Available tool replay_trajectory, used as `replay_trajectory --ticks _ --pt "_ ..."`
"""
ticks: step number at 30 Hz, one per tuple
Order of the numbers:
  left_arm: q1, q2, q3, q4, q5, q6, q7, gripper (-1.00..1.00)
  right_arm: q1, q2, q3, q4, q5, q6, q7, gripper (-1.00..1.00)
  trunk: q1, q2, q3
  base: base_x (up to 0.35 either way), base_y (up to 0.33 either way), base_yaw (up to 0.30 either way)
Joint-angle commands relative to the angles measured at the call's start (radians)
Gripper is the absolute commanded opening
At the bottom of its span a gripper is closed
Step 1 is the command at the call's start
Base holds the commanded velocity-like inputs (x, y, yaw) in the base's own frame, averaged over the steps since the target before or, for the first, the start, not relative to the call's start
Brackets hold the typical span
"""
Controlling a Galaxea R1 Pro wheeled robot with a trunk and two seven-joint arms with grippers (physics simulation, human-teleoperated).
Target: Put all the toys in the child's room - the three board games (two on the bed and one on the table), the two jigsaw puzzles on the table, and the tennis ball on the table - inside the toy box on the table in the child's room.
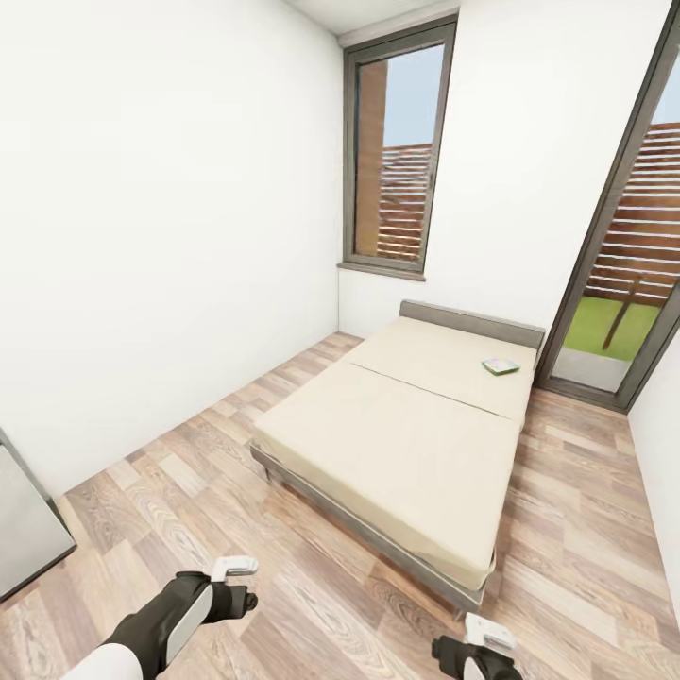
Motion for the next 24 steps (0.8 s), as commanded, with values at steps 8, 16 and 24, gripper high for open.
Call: replay_trajectory --ticks 8,16,24 --pt "-0.001 -0.005 0.021 -0.002 0.001 0.004 0.002 1.00 0.002 0.008 0.002 0.000 -0.008 -0.008 -0.006 1.00 0.001 -0.002 -0.002 0.000 0.000 0.000" --pt "-0.001 -0.005 0.026 -0.001 0.000 0.004 0.002 1.00 0.002 0.008 0.001 0.000 -0.008 -0.009 -0.005 1.00 0.001 -0.002 -0.002 0.000 0.000 0.000" --pt "-0.001 -0.005 0.026 -0.001 0.000 0.004 0.000 1.00 0.002 0.008 0.001 0.000 -0.008 -0.010 -0.005 1.00 0.001 -0.002 -0.002 0.000 0.000 0.000"
